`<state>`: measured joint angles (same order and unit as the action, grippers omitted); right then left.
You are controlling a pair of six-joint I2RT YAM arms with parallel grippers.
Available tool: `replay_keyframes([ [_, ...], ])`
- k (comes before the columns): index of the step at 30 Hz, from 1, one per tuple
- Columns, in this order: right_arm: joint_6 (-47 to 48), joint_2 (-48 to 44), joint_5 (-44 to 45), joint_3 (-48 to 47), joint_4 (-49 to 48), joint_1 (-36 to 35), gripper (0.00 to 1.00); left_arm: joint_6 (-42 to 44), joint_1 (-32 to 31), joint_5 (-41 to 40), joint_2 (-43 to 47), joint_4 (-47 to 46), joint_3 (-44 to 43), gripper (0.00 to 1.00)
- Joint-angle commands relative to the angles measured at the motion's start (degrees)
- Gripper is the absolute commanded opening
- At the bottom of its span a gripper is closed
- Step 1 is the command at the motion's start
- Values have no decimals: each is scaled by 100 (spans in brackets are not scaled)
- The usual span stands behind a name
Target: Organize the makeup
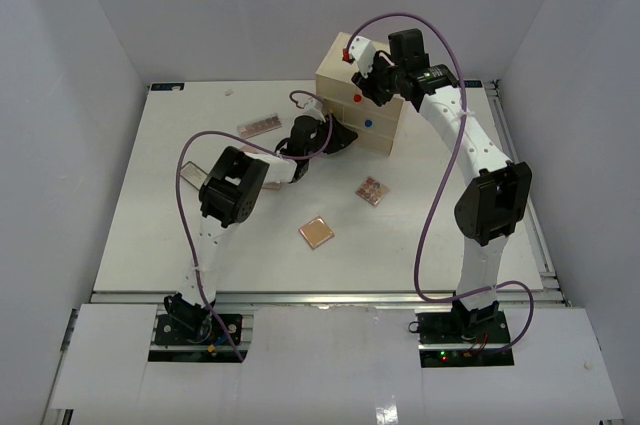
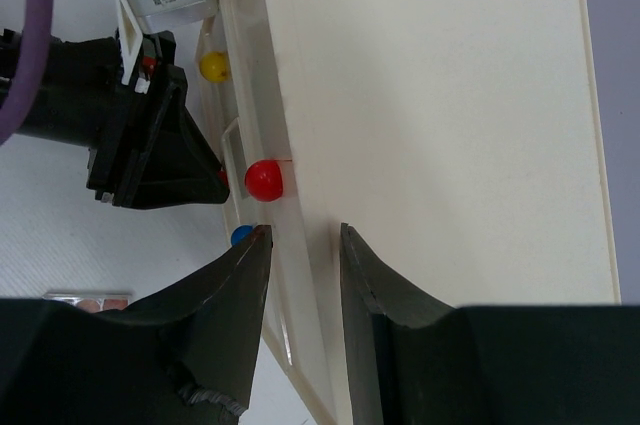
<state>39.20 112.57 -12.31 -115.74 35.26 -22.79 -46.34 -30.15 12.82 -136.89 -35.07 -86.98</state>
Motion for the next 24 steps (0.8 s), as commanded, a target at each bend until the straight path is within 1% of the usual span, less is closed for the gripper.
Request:
replay_keyframes([
  [1,-237,318,-465,34,657,-147,40,-114,-44,3,-80,110,-274,46],
  [9,-237,319,-440,68,657,-146,40,-147,-53,-63,-136,174,-398,45],
  [14,-229,327,-413,87,657,-138,40,-95,-53,-140,-119,246,-469,41],
  [18,-229,336,-404,70,666,-139,40,-51,-53,-236,-66,236,-416,34],
  [22,-232,341,-376,87,657,-147,40,-37,-53,-262,23,160,-280,19],
  [24,-234,373,-322,81,657,-141,40,-22,-53,-250,94,62,-103,14],
])
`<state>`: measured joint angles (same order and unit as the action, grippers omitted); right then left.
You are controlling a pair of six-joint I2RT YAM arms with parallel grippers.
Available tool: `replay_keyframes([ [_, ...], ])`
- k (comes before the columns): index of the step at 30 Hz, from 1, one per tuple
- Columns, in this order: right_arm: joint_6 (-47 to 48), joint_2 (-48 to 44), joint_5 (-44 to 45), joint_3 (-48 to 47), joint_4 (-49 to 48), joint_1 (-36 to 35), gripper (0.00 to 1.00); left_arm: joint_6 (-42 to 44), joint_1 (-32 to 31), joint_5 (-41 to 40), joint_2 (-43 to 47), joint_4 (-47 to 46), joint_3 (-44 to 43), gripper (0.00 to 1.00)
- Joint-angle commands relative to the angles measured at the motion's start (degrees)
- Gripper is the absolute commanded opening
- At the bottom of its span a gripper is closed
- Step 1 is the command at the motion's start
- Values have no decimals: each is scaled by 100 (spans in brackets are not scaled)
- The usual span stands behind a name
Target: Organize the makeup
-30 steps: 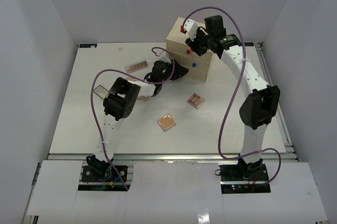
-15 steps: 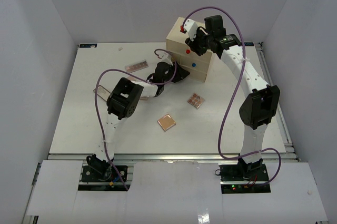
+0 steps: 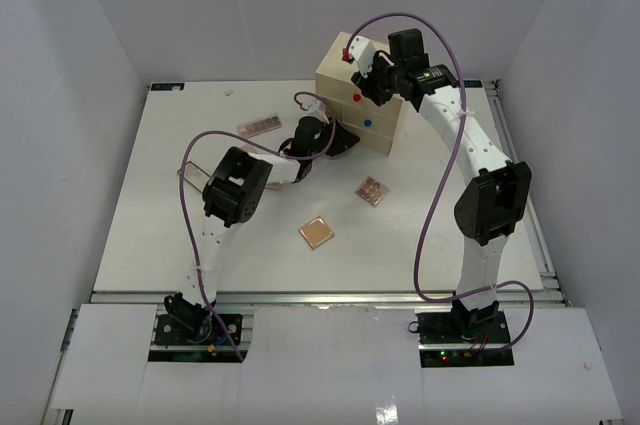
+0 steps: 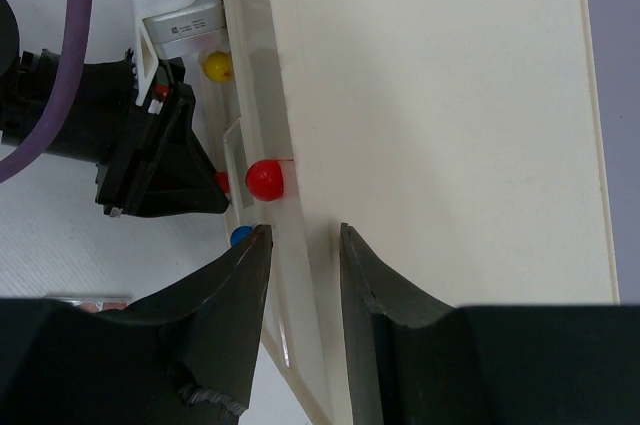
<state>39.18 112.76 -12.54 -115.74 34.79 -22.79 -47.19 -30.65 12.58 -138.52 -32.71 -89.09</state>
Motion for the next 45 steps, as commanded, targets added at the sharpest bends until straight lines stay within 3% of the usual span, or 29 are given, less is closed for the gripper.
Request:
replay_keyframes([
  [1,-235,369,-272,75,705,-137,40,71,-2,-217,295,-222,202,12],
  [8,-329,506,-174,-48,705,-79,40,166,-10,-118,656,-651,963,4],
  [22,-407,624,28,-14,709,-29,40,429,-50,20,1893,-1404,2889,3],
  [27,-438,624,-3,26,705,-15,40,403,-72,86,2083,-1510,3213,4],
  [30,-460,556,-12,61,696,-15,49,394,-72,48,2092,-1424,3180,23],
  [33,-513,279,-127,145,629,-15,63,418,-72,101,2108,-1203,3045,49],
  [37,-652,-239,-268,184,547,-15,68,524,-72,154,2338,-1126,3019,60],
  [41,-683,-767,-347,255,545,-15,72,646,-72,175,2668,-1027,3150,64],
  [45,-683,-1535,-411,911,382,13,78,868,-72,175,3114,-936,3385,67],
])
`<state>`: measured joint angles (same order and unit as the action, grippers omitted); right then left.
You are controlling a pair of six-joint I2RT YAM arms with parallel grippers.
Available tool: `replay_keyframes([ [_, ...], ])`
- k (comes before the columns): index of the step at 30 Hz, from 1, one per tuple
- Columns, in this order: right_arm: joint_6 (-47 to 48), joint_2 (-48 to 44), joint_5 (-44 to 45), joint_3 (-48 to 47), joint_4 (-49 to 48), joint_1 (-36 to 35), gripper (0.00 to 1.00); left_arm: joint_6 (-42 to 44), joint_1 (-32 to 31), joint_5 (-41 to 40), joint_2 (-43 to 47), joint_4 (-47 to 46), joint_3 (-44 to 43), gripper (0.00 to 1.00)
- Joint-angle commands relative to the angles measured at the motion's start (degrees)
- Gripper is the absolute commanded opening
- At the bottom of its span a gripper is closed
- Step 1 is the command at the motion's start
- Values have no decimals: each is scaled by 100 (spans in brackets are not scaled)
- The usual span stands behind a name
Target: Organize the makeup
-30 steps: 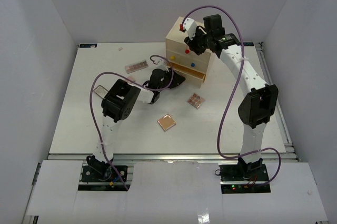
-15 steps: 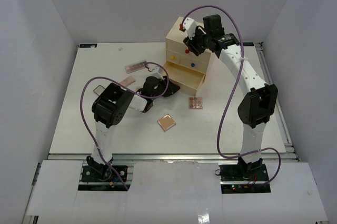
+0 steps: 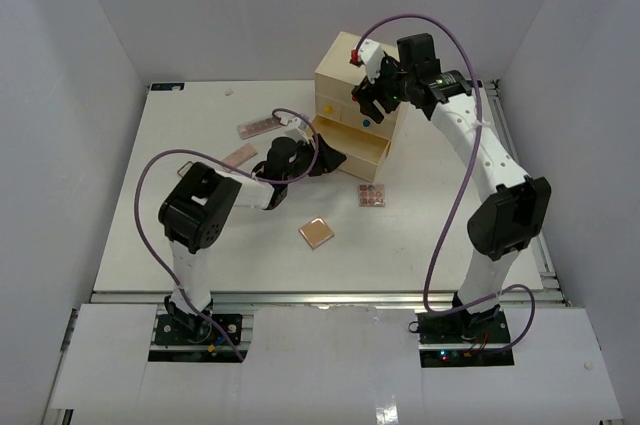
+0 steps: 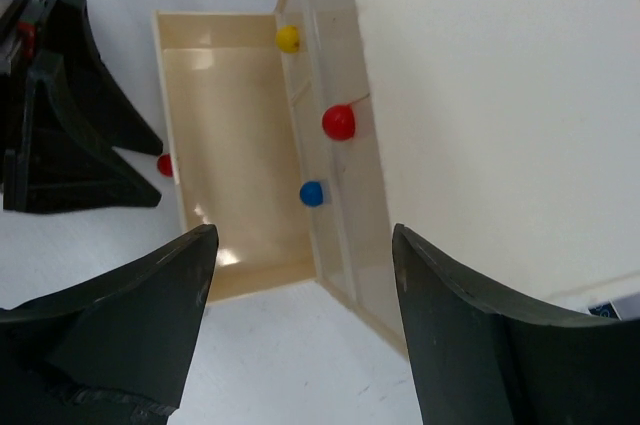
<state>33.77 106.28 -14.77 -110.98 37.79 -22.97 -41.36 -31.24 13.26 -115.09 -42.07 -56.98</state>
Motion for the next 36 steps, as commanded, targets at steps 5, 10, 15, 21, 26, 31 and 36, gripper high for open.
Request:
replay_keyframes([
  [5,19,-1732,-454,1649,-358,138,88,667,-9,94,1399,312,473,69],
  [10,331,-2412,-1028,2553,-527,233,95,973,47,81,1974,679,821,71],
  [15,1328,-3202,-2013,4091,-443,267,98,1172,282,89,2810,1277,1128,72],
  [21,2965,-3983,-2138,5834,-829,286,92,1618,711,141,4030,2779,846,82],
  [26,3259,-4110,-1704,6691,-1569,302,90,1977,917,237,4863,3539,897,88],
  [31,1923,-3121,-1239,5970,-1273,298,90,2451,945,18,5497,4087,1211,88],
  [36,36,-2778,-840,5703,-1345,-36,90,2592,947,-332,6074,4073,1648,92],
])
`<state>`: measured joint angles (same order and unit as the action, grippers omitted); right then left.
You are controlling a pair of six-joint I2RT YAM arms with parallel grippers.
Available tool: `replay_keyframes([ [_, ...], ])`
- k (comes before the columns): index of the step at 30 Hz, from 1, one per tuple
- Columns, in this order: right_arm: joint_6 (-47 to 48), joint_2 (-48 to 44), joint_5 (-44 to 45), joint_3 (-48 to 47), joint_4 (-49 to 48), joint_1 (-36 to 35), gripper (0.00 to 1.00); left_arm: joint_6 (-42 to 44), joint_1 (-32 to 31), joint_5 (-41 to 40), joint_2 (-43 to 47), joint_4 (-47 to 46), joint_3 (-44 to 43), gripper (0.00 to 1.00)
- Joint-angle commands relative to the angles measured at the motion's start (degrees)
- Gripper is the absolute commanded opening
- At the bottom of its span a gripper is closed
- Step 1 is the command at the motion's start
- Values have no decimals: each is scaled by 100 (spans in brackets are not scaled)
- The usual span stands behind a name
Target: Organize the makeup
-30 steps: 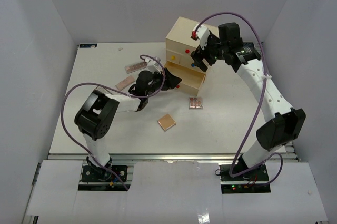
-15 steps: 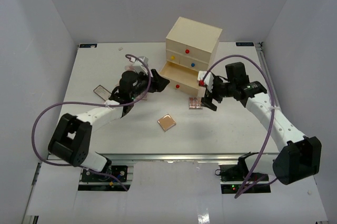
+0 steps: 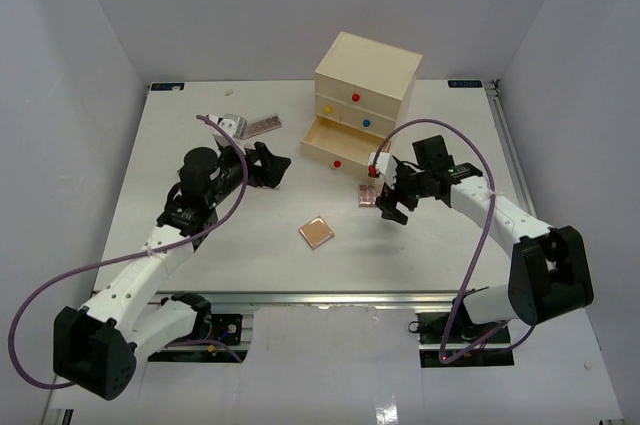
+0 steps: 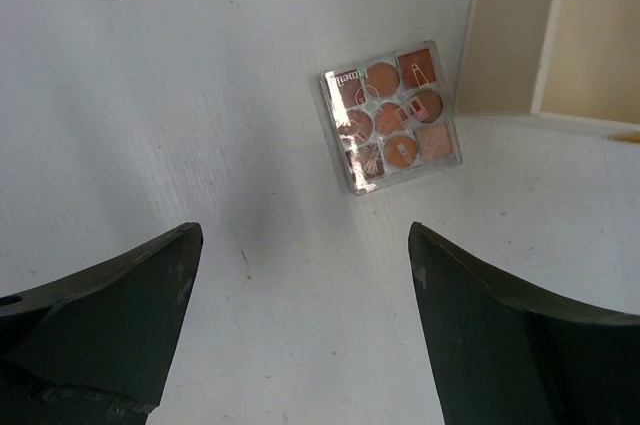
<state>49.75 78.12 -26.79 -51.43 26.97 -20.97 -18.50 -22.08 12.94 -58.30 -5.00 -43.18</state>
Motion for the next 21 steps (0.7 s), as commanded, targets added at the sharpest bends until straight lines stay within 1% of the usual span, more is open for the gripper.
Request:
replay_keyframes([
  [1,-1836,25,470,-207,-425,-274,90,339,35,-359,449,362,273,92],
  [3,-2392,28,751,-109,-735,-294,90,382,37,-433,531,359,293,93],
  [4,-2996,40,1075,-26,-1056,-304,90,382,37,-441,557,351,311,93],
  [6,-4158,161,1705,-34,-1270,-366,90,373,46,-406,582,351,328,93],
  [9,-5188,386,2336,-65,-1179,-575,90,366,46,-383,598,351,328,93],
  [12,-5672,695,2864,-36,-1305,-865,90,378,46,-408,613,357,343,93],
  [16,-5974,1230,3205,-206,-1417,-1148,90,383,46,-433,617,385,371,93],
  [18,-6130,1331,3379,-242,-1484,-1208,90,382,46,-448,633,392,378,93],
  [21,-6272,1500,3949,-236,-1679,-1194,90,391,46,-503,680,399,398,93],
])
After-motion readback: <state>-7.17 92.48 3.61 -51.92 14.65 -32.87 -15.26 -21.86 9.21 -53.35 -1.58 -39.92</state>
